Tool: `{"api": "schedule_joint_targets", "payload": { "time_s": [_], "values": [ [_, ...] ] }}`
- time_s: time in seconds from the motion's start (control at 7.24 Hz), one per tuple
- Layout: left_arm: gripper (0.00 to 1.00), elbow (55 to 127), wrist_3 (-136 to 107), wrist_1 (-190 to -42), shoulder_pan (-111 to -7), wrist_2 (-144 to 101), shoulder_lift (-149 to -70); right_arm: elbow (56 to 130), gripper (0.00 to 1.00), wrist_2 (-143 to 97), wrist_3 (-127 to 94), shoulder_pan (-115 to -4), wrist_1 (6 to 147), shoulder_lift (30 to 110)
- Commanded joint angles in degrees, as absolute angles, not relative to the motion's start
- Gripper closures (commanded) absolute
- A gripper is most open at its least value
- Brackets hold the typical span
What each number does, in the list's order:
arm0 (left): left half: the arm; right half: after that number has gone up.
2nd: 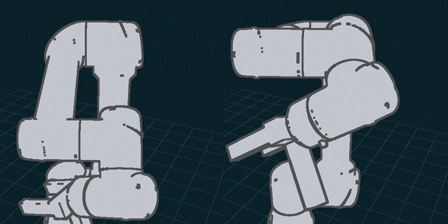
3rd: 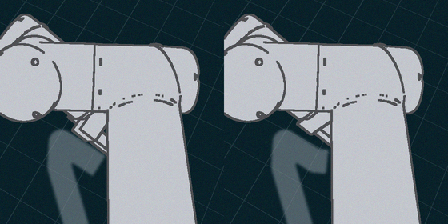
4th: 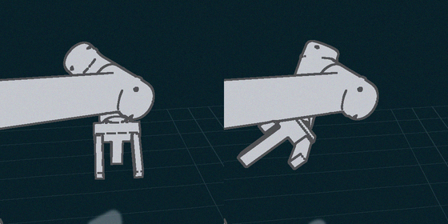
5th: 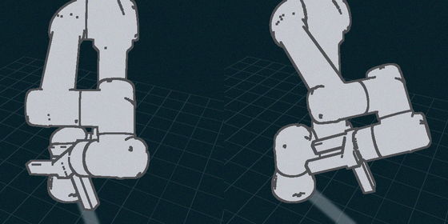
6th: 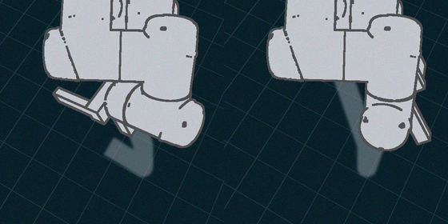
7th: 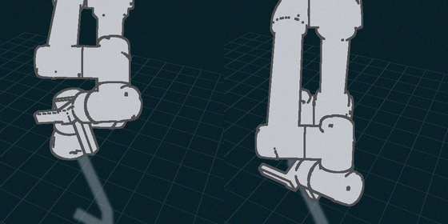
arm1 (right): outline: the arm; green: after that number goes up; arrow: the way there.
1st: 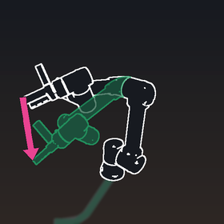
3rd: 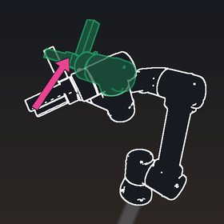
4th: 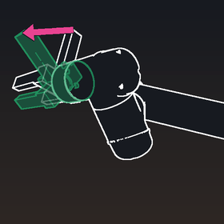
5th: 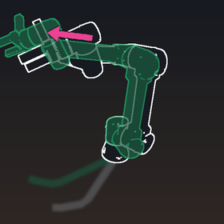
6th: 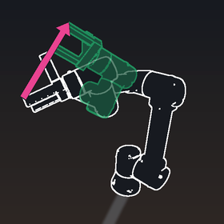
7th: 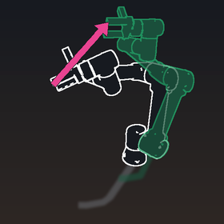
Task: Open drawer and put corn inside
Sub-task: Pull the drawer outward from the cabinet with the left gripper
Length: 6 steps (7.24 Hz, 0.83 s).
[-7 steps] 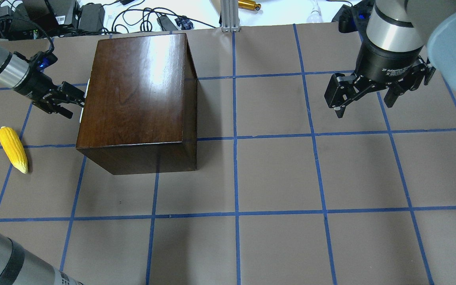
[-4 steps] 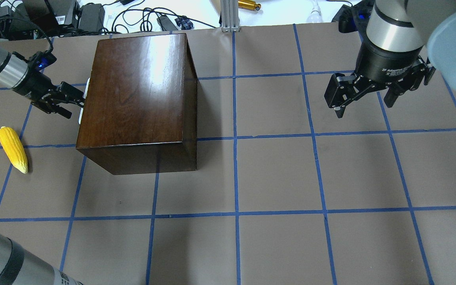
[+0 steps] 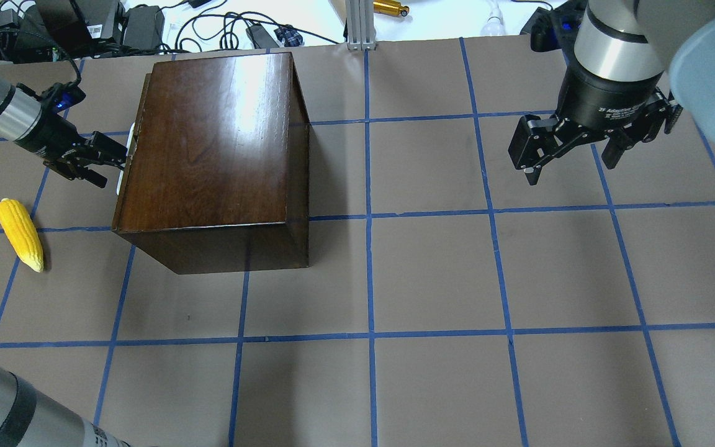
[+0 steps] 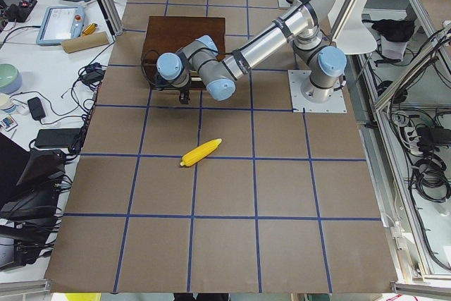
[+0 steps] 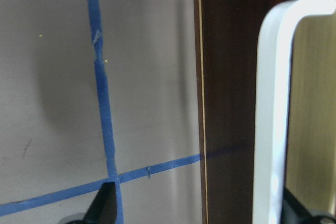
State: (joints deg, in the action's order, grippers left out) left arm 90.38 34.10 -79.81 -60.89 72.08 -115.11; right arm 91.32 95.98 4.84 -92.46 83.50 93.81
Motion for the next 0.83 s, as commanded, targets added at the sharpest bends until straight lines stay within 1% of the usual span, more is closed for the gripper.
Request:
{"api": "schedule_joint_targets", "payload": {
  "time_s": [0.0,0.28,0.69],
  "values": [
    [0.0,90.44,34.19,-79.54,-60.73,72.16,-115.05,91.32,0.0,95.98,4.83,-92.46,83.5,93.87],
    [0.0,90.61,34.45,-79.54,-58.37,72.16,-115.05,91.32,0.0,95.98,4.83,-92.46,83.5,93.87],
    [0.0,90.53,34.54,-79.54,-57.83,72.16,-115.05,91.32,0.0,95.98,4.83,-92.46,83.5,93.87]
  ]
}}
